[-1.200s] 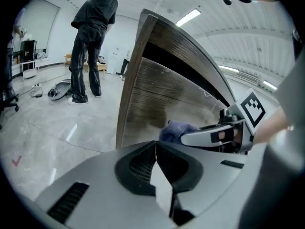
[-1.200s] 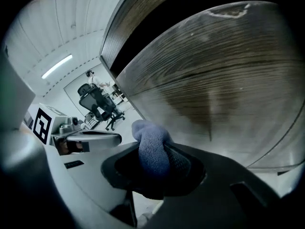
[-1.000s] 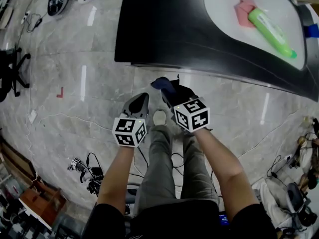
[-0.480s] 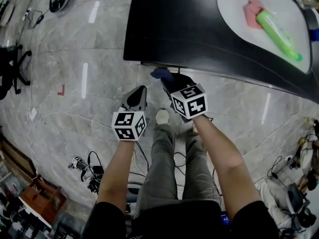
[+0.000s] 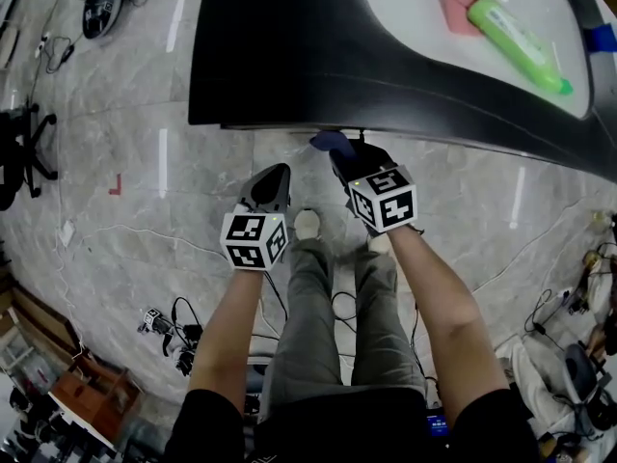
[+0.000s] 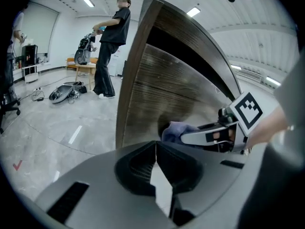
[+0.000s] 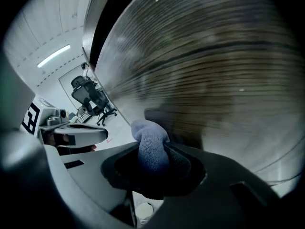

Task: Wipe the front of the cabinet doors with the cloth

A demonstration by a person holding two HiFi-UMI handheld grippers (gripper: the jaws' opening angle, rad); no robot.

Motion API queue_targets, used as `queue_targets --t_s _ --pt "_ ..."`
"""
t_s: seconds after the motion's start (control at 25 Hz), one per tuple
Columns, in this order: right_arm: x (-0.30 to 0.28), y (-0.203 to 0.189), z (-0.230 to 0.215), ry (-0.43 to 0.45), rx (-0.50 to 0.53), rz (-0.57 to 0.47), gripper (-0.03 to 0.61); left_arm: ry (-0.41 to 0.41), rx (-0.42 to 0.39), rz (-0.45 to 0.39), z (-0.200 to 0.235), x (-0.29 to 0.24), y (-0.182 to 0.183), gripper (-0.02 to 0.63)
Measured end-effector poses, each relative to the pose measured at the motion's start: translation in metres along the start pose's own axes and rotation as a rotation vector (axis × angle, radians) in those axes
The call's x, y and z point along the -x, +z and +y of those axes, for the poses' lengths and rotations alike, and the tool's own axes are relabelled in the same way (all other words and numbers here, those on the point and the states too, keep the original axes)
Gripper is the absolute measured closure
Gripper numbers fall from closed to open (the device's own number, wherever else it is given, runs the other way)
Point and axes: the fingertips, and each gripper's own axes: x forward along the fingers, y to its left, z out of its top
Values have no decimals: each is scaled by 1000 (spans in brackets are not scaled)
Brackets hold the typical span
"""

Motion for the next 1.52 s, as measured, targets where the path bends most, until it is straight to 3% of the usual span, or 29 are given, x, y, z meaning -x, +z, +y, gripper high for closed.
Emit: queue_targets --t_s 0.48,0.84,1.08,1.52 --pt "75 -25 -95 -129 -57 -44 459 -131 -72 34 -110 -56 6 603" --pt "113 -44 -142 -195 -124 -58 459 -196 -122 76 -161 -79 3 603" --pt "128 -56 -142 -197 -193 -87 459 -223 -135 88 -181 -84 2 603" --pt "166 -64 -100 -142 -251 -127 459 -254 -162 111 -210 -61 1 603"
